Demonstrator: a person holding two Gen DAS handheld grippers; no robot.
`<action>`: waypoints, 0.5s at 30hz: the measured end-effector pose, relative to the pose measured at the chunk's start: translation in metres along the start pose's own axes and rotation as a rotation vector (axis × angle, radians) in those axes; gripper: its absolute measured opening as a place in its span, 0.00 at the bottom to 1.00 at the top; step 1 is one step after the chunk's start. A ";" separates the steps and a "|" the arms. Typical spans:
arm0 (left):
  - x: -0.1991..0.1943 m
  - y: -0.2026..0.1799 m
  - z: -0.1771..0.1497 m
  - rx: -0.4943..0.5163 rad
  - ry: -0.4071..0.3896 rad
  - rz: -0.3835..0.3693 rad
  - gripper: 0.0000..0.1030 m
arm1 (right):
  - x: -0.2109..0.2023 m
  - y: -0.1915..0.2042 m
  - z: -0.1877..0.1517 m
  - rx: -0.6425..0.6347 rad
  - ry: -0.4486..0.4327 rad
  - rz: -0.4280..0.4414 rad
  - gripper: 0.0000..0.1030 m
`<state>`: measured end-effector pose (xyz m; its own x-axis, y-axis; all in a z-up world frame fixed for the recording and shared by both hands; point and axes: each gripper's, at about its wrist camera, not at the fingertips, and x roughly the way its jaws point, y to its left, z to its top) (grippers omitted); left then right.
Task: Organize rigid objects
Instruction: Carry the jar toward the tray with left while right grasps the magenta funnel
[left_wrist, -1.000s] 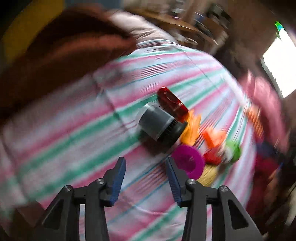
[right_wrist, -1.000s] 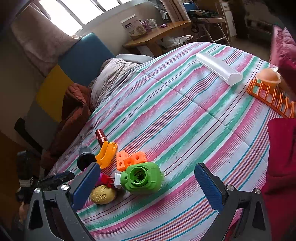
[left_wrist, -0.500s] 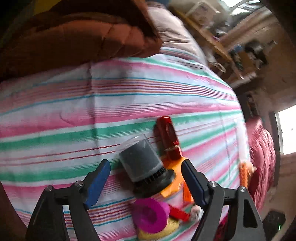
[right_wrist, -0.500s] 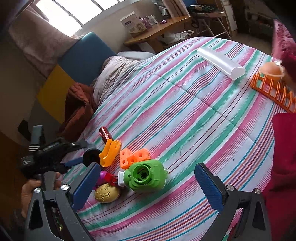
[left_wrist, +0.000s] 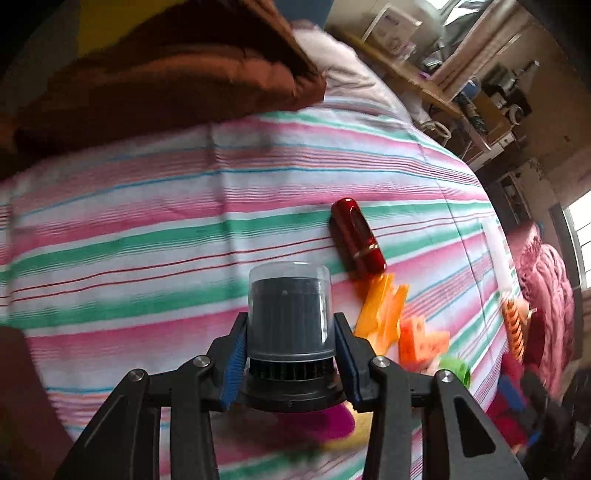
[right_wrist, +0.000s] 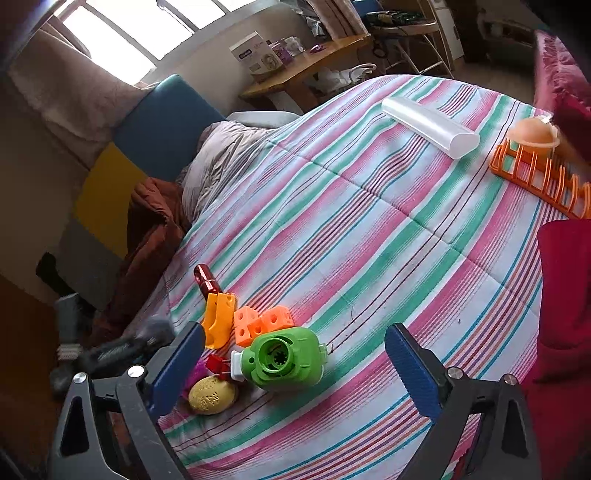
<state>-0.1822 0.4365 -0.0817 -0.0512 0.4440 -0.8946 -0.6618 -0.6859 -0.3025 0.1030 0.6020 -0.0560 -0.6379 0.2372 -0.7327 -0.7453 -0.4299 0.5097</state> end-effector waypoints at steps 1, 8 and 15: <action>-0.009 0.004 -0.005 0.004 -0.017 0.007 0.42 | 0.002 0.001 0.000 -0.008 0.005 -0.004 0.96; -0.049 0.021 -0.040 0.034 -0.093 -0.015 0.42 | 0.017 0.020 -0.010 -0.132 0.061 -0.039 0.96; -0.075 0.036 -0.071 -0.034 -0.107 -0.128 0.42 | 0.028 0.043 -0.028 -0.300 0.098 -0.114 0.96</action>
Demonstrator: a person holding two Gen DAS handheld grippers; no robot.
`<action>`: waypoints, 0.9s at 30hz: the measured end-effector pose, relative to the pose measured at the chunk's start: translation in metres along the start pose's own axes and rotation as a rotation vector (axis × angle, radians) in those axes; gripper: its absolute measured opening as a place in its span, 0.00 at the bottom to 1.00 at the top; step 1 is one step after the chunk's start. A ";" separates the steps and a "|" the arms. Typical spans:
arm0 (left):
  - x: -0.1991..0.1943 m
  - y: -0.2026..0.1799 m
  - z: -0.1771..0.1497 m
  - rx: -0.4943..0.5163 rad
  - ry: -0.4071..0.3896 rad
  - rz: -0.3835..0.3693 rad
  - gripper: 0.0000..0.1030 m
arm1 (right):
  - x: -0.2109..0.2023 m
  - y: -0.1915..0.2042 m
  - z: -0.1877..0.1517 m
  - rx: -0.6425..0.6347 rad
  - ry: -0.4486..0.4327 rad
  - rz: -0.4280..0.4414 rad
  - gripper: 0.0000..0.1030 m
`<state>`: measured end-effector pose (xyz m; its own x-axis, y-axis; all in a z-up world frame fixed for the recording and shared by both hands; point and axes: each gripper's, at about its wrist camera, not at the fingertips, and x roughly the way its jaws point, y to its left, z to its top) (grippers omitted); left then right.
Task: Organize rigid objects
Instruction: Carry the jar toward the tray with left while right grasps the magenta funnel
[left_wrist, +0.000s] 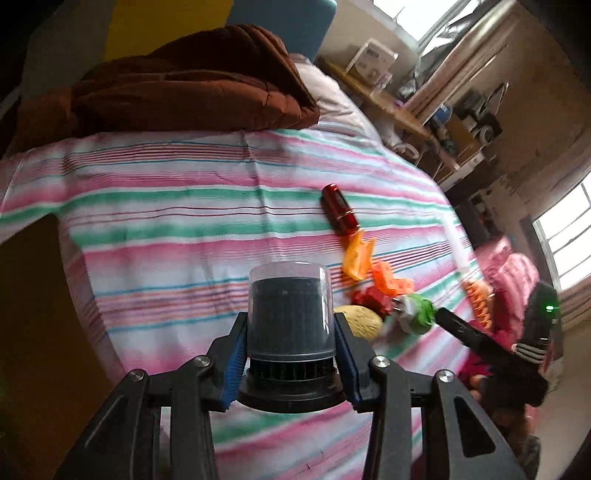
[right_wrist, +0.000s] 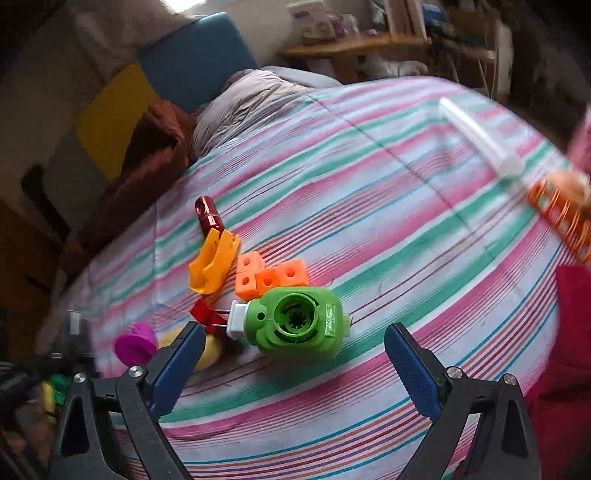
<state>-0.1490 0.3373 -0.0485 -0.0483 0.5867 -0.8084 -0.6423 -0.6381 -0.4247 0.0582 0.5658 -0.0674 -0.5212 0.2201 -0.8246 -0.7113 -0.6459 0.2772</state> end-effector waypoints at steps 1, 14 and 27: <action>-0.010 0.002 -0.006 -0.006 -0.020 -0.001 0.42 | -0.006 0.007 -0.001 -0.043 -0.032 0.001 0.96; -0.098 0.029 -0.082 -0.033 -0.160 0.022 0.42 | 0.001 0.157 -0.042 -0.569 -0.031 0.216 1.00; -0.163 0.097 -0.156 -0.193 -0.246 0.131 0.42 | 0.058 0.190 -0.064 -0.658 0.138 0.184 0.56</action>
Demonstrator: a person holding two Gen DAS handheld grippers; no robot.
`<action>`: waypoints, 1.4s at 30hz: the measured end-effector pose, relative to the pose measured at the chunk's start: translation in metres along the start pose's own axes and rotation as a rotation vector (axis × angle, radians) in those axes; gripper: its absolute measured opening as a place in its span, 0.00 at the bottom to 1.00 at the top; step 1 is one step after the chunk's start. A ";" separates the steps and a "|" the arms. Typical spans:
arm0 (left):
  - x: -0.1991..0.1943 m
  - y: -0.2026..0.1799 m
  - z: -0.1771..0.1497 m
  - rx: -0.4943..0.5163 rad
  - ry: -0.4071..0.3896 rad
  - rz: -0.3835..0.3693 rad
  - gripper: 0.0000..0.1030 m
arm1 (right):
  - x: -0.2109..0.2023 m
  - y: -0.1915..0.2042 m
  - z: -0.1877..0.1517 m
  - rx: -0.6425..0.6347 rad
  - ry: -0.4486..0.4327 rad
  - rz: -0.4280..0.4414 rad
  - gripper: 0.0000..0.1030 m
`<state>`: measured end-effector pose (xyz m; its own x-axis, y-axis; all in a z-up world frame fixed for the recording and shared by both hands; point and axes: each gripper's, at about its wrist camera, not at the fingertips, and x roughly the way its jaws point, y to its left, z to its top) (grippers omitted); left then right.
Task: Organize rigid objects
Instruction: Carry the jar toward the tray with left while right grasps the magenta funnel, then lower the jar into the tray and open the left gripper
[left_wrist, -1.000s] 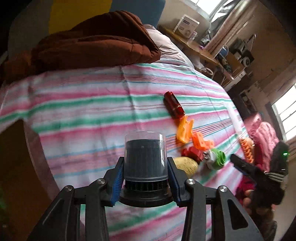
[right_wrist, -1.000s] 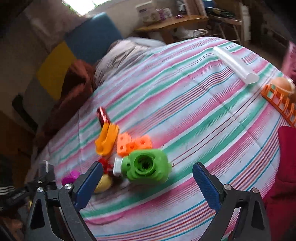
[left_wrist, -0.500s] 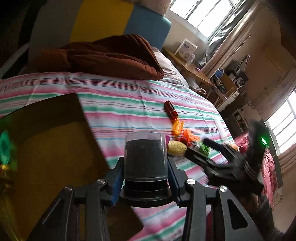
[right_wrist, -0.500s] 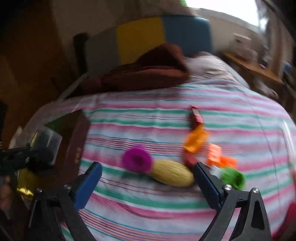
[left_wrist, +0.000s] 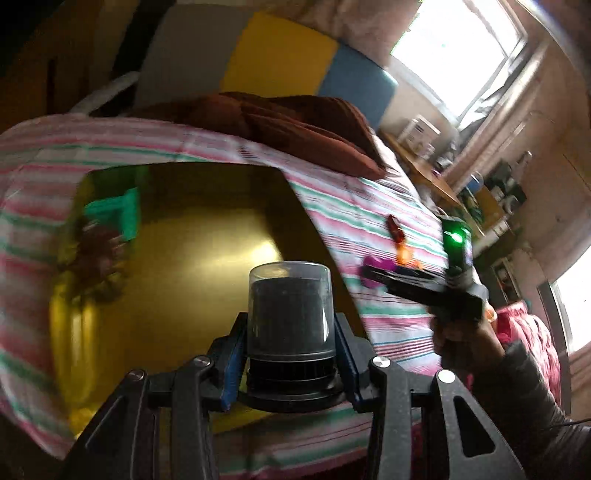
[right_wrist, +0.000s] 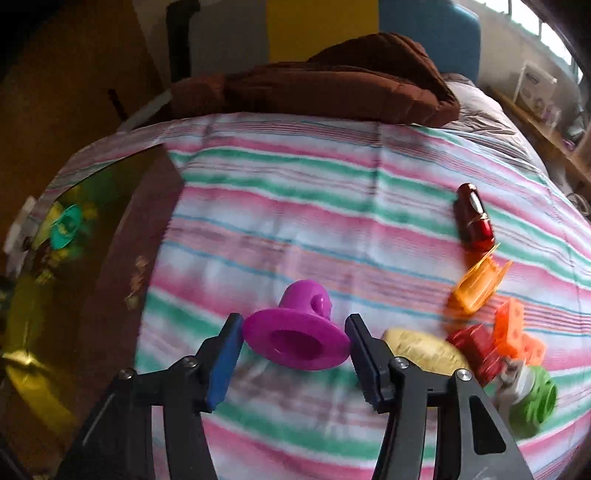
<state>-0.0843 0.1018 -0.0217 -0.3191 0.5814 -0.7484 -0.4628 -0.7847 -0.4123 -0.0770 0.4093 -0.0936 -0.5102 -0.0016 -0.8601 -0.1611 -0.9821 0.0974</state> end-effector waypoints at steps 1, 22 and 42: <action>-0.004 0.007 -0.003 -0.017 -0.007 0.011 0.42 | -0.002 0.003 -0.004 -0.007 0.000 0.009 0.56; -0.002 0.081 -0.015 -0.099 -0.011 0.292 0.43 | -0.005 0.012 -0.023 0.004 -0.008 0.078 0.56; -0.002 0.080 -0.016 -0.049 -0.050 0.450 0.44 | 0.000 0.023 -0.027 -0.066 -0.006 0.028 0.55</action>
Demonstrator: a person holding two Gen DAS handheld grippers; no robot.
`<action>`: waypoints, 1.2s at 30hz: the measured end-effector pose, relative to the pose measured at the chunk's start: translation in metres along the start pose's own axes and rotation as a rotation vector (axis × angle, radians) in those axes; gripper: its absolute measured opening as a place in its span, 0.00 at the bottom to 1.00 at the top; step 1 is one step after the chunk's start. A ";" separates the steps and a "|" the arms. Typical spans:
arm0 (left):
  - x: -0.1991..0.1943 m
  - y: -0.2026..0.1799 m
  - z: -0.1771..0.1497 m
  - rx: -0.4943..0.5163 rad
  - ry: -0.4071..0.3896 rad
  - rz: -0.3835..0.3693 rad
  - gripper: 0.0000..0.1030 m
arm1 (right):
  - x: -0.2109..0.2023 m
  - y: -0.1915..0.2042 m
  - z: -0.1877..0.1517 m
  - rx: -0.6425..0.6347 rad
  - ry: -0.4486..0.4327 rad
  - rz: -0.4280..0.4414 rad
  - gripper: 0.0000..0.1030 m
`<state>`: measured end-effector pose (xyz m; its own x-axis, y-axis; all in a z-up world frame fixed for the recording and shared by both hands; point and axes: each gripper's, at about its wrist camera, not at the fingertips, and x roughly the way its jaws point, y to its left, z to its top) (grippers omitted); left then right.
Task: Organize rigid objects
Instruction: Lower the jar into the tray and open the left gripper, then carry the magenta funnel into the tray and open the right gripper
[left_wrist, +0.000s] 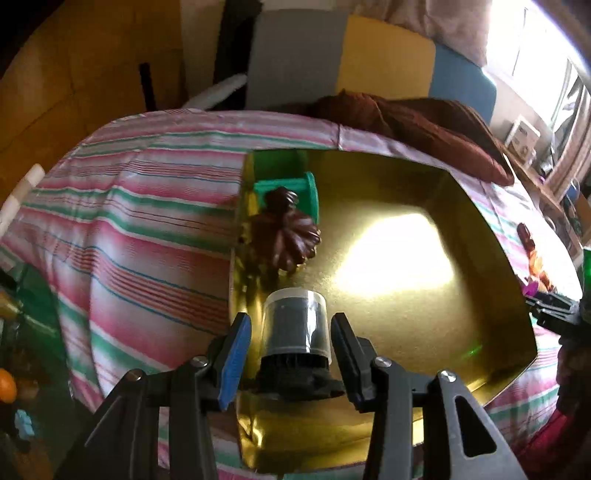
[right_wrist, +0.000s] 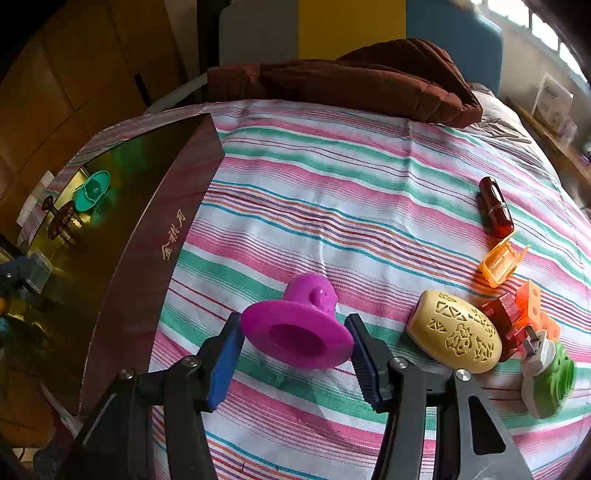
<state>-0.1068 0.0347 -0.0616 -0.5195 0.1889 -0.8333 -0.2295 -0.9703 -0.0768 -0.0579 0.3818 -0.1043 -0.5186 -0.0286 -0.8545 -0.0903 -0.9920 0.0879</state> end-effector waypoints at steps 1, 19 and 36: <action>-0.005 0.001 -0.001 -0.006 -0.015 0.012 0.44 | 0.000 0.000 0.001 0.001 0.000 0.001 0.55; -0.056 -0.003 -0.021 -0.009 -0.108 0.018 0.44 | 0.008 0.005 -0.004 -0.010 0.018 -0.051 0.51; -0.054 -0.001 -0.030 -0.011 -0.101 -0.007 0.44 | -0.006 0.003 -0.003 0.006 -0.003 -0.089 0.50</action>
<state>-0.0534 0.0211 -0.0326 -0.5982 0.2091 -0.7736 -0.2245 -0.9704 -0.0887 -0.0525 0.3783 -0.1007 -0.5106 0.0601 -0.8577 -0.1411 -0.9899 0.0147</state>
